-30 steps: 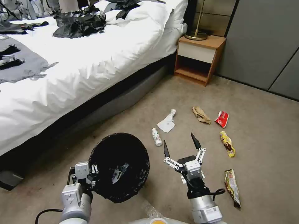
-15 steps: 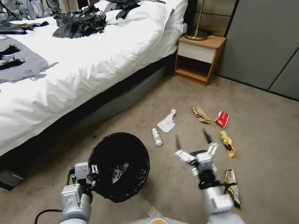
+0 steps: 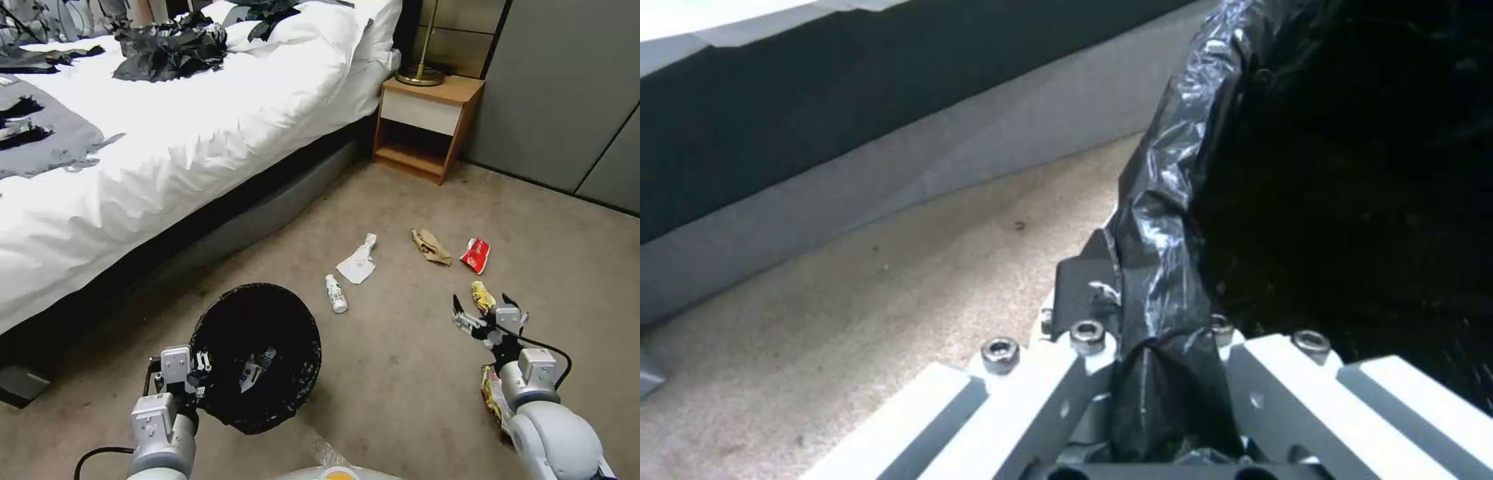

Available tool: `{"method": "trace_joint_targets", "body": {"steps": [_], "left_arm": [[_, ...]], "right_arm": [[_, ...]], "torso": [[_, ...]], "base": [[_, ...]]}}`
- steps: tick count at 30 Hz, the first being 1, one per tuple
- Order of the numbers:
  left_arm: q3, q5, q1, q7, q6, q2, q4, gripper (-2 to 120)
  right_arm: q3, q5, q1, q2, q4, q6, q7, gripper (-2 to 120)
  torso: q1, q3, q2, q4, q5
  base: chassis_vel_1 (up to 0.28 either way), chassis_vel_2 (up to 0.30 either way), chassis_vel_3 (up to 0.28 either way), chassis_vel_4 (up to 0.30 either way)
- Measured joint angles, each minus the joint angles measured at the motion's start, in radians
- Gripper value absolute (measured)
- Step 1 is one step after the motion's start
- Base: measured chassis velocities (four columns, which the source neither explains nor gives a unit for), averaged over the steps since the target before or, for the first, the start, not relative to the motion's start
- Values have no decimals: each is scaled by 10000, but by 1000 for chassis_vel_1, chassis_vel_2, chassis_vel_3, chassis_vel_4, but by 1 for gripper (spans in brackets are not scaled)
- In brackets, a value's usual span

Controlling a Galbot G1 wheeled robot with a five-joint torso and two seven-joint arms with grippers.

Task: Pick up the trash bin, then pick up the garbage from the floor and place it into the trash bin.

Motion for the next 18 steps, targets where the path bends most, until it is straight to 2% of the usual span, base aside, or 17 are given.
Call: {"method": "trace_joint_targets", "body": {"steps": [12,18], "left_arm": [[30,-8,-82,-19,29,13,16,1],[-3,-33,-94,-21,29,34,34,1]], "right_arm": [[142,235,452,-607,-2074,-831,-1220,100],[304,-72,629,-688,-2928,-723,-1713,100]], "torso": [[0,0,0,1,-1],[0,0,0,1,-1]], "base": [[0,0,0,0],[0,0,0,0]]}}
